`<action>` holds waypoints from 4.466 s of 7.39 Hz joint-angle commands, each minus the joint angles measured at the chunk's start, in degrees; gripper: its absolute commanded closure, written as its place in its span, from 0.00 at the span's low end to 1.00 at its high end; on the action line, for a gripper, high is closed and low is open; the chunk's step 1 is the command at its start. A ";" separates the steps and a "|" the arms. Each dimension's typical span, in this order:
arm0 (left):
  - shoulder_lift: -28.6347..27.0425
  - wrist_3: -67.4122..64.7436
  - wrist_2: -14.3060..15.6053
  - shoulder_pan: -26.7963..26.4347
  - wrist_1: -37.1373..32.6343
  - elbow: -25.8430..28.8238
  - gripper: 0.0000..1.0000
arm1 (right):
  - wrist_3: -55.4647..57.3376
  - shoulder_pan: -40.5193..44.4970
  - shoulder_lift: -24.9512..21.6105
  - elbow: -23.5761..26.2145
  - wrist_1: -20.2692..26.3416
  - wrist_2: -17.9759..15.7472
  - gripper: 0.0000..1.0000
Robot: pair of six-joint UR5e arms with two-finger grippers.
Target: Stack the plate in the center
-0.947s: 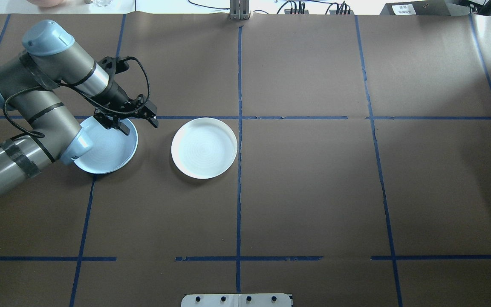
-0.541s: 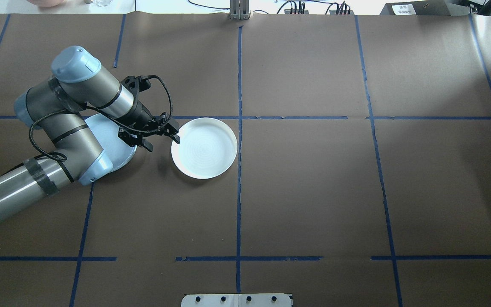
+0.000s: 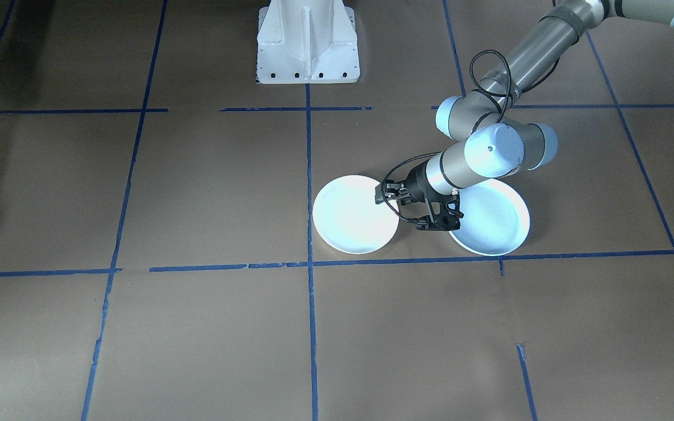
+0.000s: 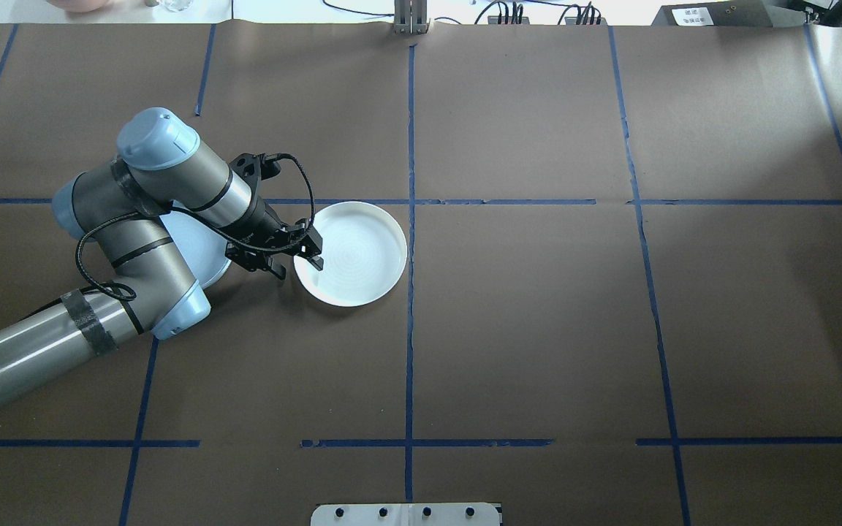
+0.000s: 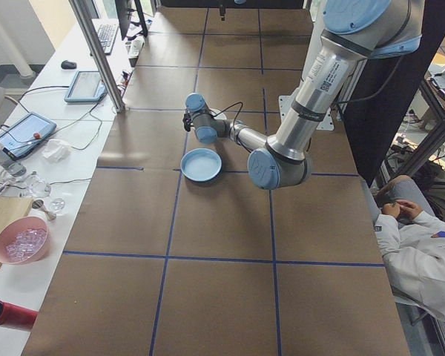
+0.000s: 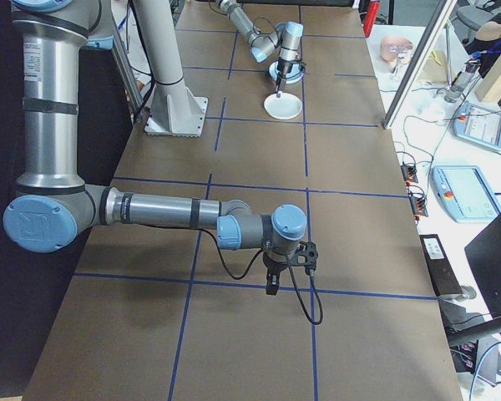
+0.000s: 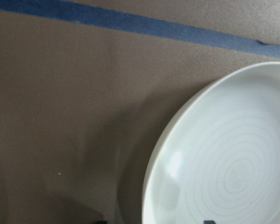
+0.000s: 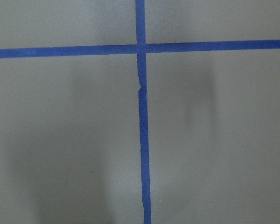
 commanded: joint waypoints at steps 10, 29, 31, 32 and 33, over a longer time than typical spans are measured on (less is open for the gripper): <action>8.75 22.46 -8.44 -17.47 7.88 -1.01 1.00 | 0.00 -0.06 0.00 0.00 0.00 0.00 0.00; 17.82 32.25 -11.62 -18.89 11.85 -4.97 0.10 | 0.00 -0.06 0.00 0.00 0.00 0.00 0.00; 18.52 33.91 -10.23 -19.59 11.77 -5.06 0.10 | 0.00 0.03 0.00 0.00 0.00 0.00 0.00; 19.83 38.79 -7.26 -21.07 11.68 -4.80 0.10 | 0.00 -0.06 0.00 0.00 0.00 0.00 0.00; 20.28 43.98 -4.62 -24.05 11.85 -4.80 0.10 | 0.00 -0.06 0.00 0.00 0.00 0.00 0.00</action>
